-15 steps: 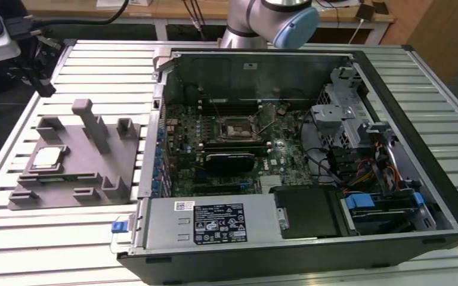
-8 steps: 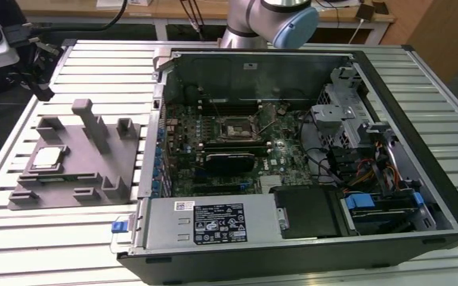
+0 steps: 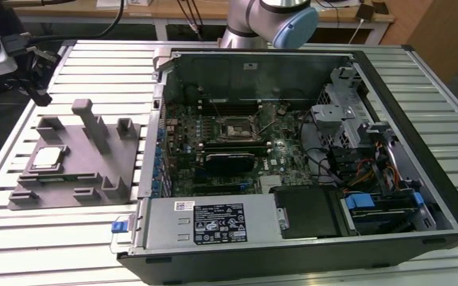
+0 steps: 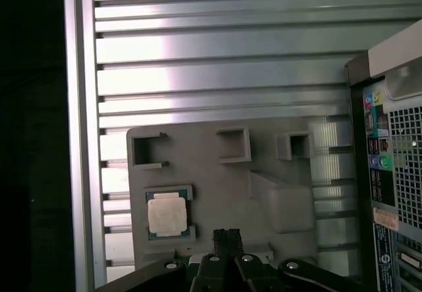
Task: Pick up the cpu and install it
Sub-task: 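Reach for the cpu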
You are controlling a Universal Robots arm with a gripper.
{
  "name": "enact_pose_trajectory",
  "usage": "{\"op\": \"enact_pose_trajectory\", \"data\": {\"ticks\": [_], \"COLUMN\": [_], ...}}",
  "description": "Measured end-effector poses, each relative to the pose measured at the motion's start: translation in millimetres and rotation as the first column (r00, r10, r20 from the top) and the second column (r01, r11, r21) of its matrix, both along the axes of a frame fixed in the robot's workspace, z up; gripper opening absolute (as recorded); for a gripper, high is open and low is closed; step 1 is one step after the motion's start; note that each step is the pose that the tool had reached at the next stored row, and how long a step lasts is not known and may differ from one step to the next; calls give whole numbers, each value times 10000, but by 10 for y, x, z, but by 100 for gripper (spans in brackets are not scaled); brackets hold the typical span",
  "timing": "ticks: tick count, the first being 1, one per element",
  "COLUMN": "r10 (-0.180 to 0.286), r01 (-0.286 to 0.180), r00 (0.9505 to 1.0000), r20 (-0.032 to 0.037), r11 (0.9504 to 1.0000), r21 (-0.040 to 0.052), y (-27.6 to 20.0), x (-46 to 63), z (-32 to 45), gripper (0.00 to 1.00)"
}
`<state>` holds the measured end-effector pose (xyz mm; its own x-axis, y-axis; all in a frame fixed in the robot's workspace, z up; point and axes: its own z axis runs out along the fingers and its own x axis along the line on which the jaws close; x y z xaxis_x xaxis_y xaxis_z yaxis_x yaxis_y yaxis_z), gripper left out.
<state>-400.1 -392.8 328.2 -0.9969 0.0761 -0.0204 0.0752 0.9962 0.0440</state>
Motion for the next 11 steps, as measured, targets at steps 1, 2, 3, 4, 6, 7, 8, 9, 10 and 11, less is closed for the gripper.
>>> {"op": "enact_pose_trajectory", "data": {"ticks": [1, 2, 3, 4, 6, 7, 8, 9, 10, 11], "r10": [0, 0, 0, -1, -2, -1, -1, -1, -1, 0], "r01": [0, 0, 0, 1, 2, 1, 1, 1, 1, 0], "r00": [10000, 10000, 10000, 10000, 10000, 10000, 10000, 10000, 10000, 10000], "r20": [-1, -4, -6, -8, -14, -16, -19, -20, -21, -23], "r11": [10000, 10000, 10000, 10000, 10000, 10000, 10000, 10000, 10000, 10000], "r21": [0, 0, 1, 1, 0, 0, 0, 0, 1, 1], "y": [-2, -5, -7, -10, -17, -22, -27, -32, -37, -44], "x": [-7, -14, -20, -25, -35, -39, -42, -45, -48, -51], "z": [-12, -25, -37, -48, -70, -81, -91, -102, -113, -122], "gripper": [11, 11, 11, 11, 11, 11, 11, 11, 11, 11]}}
